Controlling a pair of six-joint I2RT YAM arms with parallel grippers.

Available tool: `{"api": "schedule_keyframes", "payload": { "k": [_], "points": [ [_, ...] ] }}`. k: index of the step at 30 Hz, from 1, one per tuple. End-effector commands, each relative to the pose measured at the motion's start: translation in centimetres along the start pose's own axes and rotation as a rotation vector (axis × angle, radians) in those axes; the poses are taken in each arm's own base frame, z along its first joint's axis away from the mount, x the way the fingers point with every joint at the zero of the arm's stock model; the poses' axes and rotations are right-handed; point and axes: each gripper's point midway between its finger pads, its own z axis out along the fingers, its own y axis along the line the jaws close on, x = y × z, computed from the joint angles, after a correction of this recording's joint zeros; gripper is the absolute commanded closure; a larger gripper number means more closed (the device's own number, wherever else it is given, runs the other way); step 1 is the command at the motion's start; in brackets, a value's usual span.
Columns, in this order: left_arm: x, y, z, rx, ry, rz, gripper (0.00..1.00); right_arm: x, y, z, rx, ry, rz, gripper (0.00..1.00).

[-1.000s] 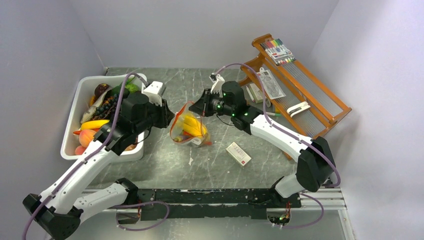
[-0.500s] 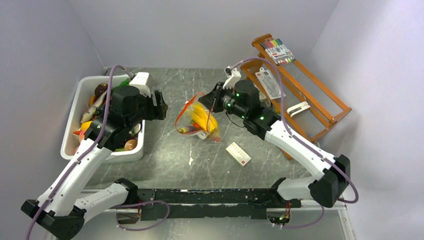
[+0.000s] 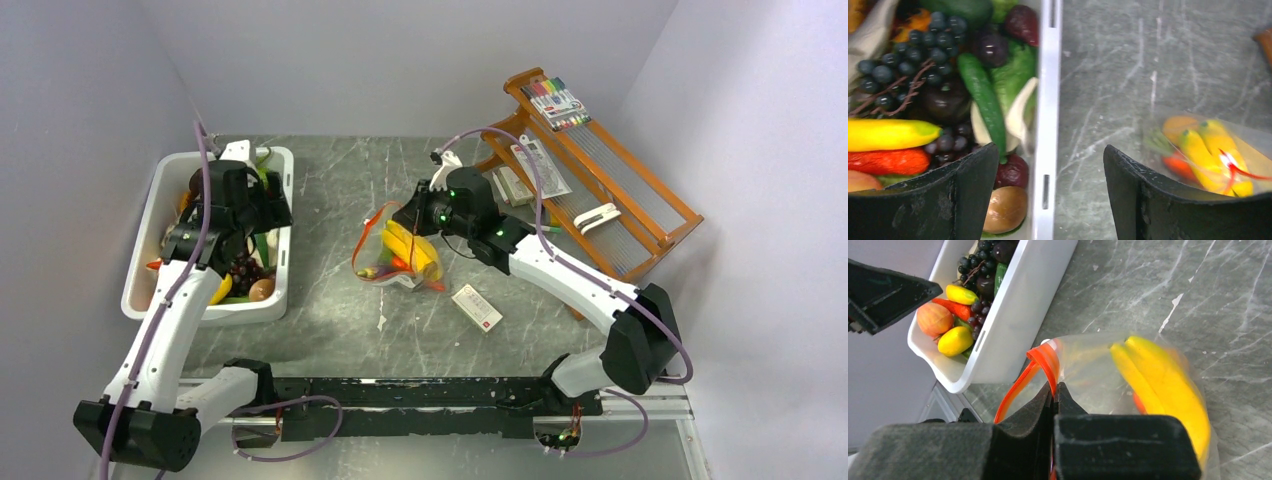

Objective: Place the food in the zip-top bag and seal the zipper
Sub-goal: Pick up the fake fruit from the bin.

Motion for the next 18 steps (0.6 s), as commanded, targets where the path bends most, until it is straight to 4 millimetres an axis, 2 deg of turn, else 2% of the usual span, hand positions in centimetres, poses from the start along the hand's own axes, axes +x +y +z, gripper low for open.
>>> {"api": "schedule_keyframes", "payload": {
  "k": [1, 5, 8, 13, 15, 18],
  "points": [
    [0.4, 4.0, 0.7, -0.147, 0.018, -0.010, 0.24, -1.2, 1.2, -0.5, -0.065, -0.047, -0.039, 1.00],
    [0.7, 7.3, 1.3, -0.235, 0.027, -0.037, 0.23, -1.0, 1.5, -0.7, -0.091, -0.048, -0.047, 1.00],
    [0.4, 8.5, 2.1, -0.247, 0.017, -0.055, 0.26, -1.1, 1.9, -1.0, -0.123, -0.055, -0.074, 1.00],
    [-2.8, 7.6, 4.7, -0.173, -0.060, -0.033, 0.38, -0.7, 2.2, -1.2, -0.153, -0.058, -0.086, 1.00],
    [-3.4, 7.5, 6.4, -0.167, -0.053, -0.024, 0.41, -0.6, 2.2, -1.1, -0.153, -0.049, -0.087, 1.00],
    [-4.3, 8.3, 8.1, -0.193, -0.046, -0.029, 0.42, -0.6, 2.4, -1.1, -0.163, -0.045, -0.088, 1.00]
  ]
}}
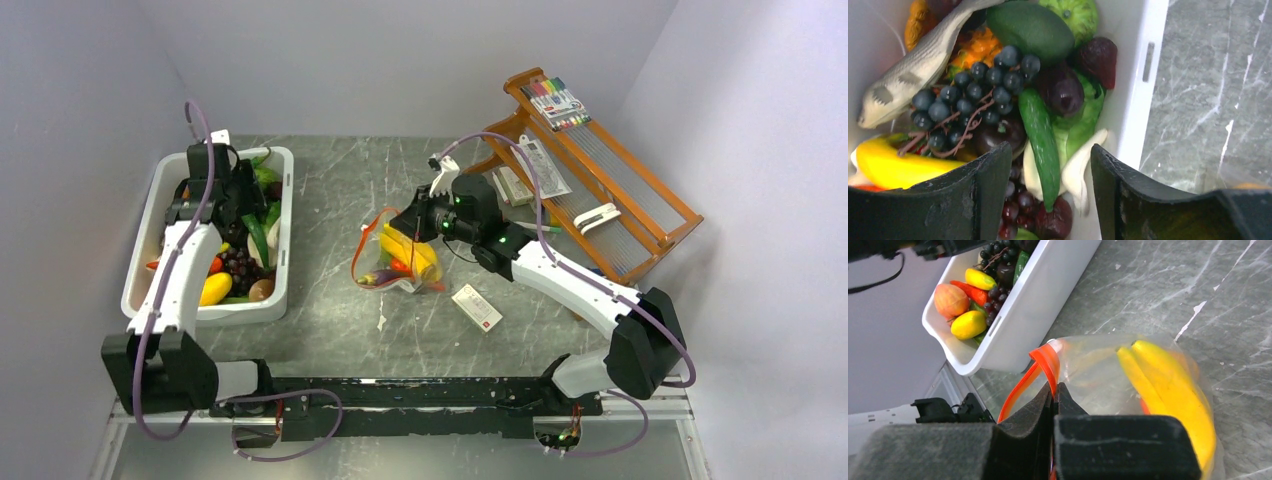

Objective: Place the food in the zip-top bag and seal the zipper
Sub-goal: Pick up the fake fruit from the bin.

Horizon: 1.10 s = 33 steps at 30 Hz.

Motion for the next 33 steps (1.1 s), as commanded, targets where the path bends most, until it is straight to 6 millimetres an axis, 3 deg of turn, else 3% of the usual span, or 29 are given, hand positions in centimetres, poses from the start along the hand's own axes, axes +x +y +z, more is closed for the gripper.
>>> {"api": "schedule_keyframes", "payload": {
  "k": [1, 6, 8, 11, 12, 15, 20, 24, 30, 33],
  "points": [
    [-4.2, 0.2, 2.2, -0.003, -0.085, -0.006, 0.42, -1.5, 1.2, -0.4, -0.055, -0.047, -0.030, 1.00],
    [-5.5, 3.7, 3.7, -0.136, -0.088, 0.030, 0.46, -1.6, 1.4, -0.3, -0.065, -0.048, -0.026, 1.00],
    [-6.6, 4.2, 3.5, -0.152, -0.153, 0.098, 0.44, -1.4, 1.4, -0.2, -0.068, -0.043, -0.026, 1.00],
    [-6.7, 4.3, 3.5, -0.140, -0.206, 0.182, 0.40, -1.3, 1.4, -0.3, -0.066, -0.037, -0.030, 1.00],
    [-6.6, 5.1, 3.5, -0.159, -0.185, 0.152, 0.40, -1.3, 1.4, -0.4, -0.064, -0.039, -0.031, 1.00],
    [-4.8, 4.8, 3.9, -0.137, -0.056, -0.039, 0.45, -1.2, 1.3, -0.5, -0.065, -0.038, -0.035, 1.00],
    [-0.9, 3.7, 2.9, -0.076, 0.001, -0.120, 0.43, -1.1, 1.7, -0.5, -0.086, -0.034, -0.027, 1.00],
    [0.8, 7.7, 0.7, -0.329, 0.013, -0.257, 0.32, -1.1, 1.7, -0.5, -0.089, -0.038, -0.023, 1.00],
    [3.7, 10.0, -2.6, -0.580, 0.041, -0.590, 0.32, -1.0, 1.9, -0.5, -0.101, -0.040, -0.015, 1.00],
    [4.7, 11.7, -4.4, -0.741, 0.055, -0.670, 0.24, -0.9, 1.9, -0.5, -0.098, -0.031, -0.017, 1.00]
  ]
}}
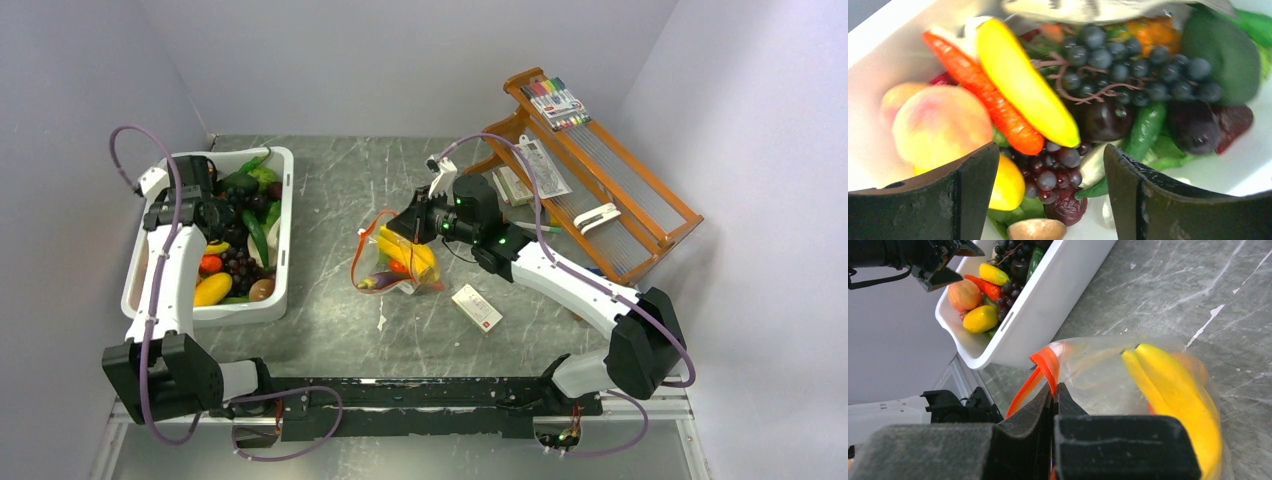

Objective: Place the food in the zip-top bag and seal the zipper
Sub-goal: Pick up the fake fruit from the bin.

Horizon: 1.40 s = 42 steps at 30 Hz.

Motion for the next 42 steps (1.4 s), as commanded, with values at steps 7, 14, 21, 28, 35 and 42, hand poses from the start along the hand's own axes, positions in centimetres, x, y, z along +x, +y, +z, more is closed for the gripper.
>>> {"api": "schedule_keyframes", "payload": {
  "k": [7, 14, 21, 28, 35, 42],
  "points": [
    [-1.2, 8.3, -2.3, -0.355, -0.087, -0.272, 0.03, -0.9, 0.6, -0.4, -0.018, -0.030, -0.007, 1.00],
    [-1.2, 11.3, -1.3, -0.391, -0.075, -0.299, 0.04, -1.3, 0.6, -0.3, -0.006, -0.028, -0.005, 1.00],
    [0.0, 10.4, -0.1, -0.357, -0.023, -0.298, 0.01, -1.7, 0.9, 0.0, -0.016, -0.027, 0.003, 1.00],
    [1.3, 9.4, 2.0, -0.308, 0.012, -0.311, 0.09, -1.0, 0.8, 0.2, -0.026, -0.013, 0.017, 1.00],
    [2.2, 10.1, 2.9, -0.369, 0.030, -0.313, 0.17, -1.0, 0.9, 0.4, -0.032, -0.014, 0.014, 1.00],
    [2.6, 9.7, 3.1, -0.328, 0.029, -0.310, 0.41, -0.7, 0.7, 0.8, -0.033, -0.005, 0.016, 1.00]
  ]
}}
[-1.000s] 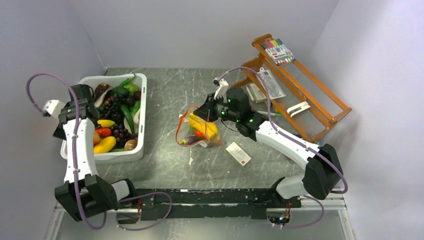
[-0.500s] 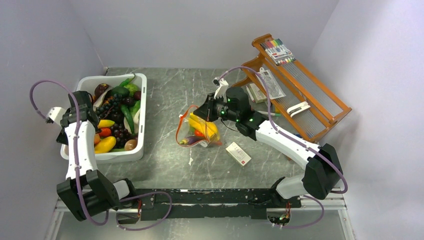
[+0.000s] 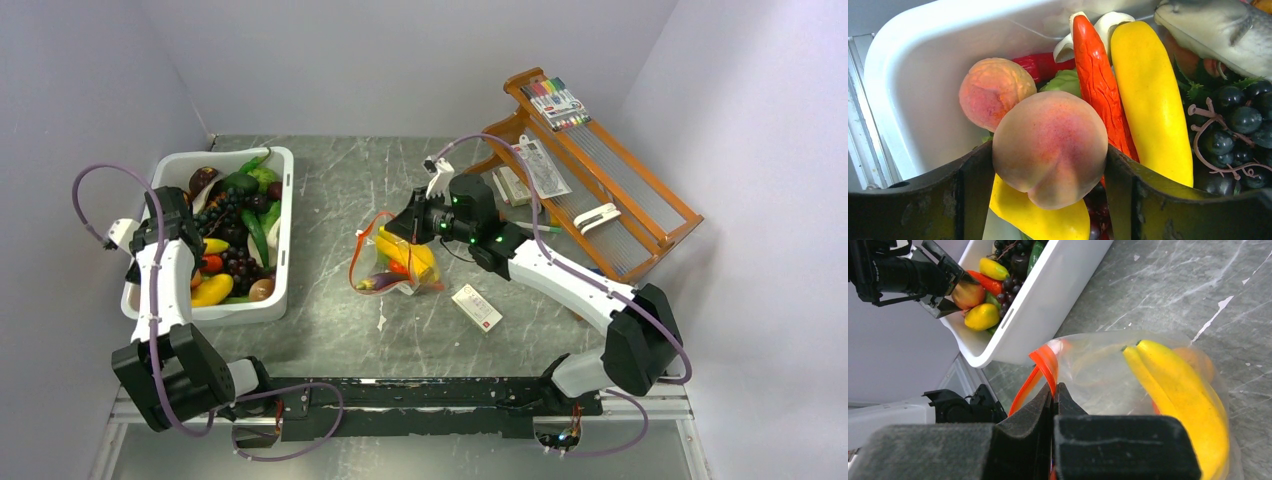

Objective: Place the food in the zip-top bag and seal the zipper
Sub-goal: Pick up the fake fruit from the bin.

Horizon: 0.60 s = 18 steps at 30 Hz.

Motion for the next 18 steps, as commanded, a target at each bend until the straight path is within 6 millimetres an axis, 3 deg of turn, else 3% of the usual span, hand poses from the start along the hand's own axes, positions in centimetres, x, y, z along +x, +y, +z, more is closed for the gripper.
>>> {"api": "schedule_keyframes", "payload": {
  "k": [1, 9, 18],
  "points": [
    [-0.5, -0.4, -0.1, 0.029, -0.012, -0.036, 0.44, -1.1, 0.7, 0.3, -0.030, -0.029, -0.014, 1.00],
    [-1.0, -0.5, -2.1, 0.076, 0.004, -0.064, 0.51, -0.9, 0.6, 0.4, -0.029, -0.022, -0.010, 1.00],
    [-3.8, -1.8, -6.6, 0.241, -0.025, -0.077, 0.56, -0.9, 0.0, 0.7, 0.005, -0.025, 0.006, 1.00]
  ]
}}
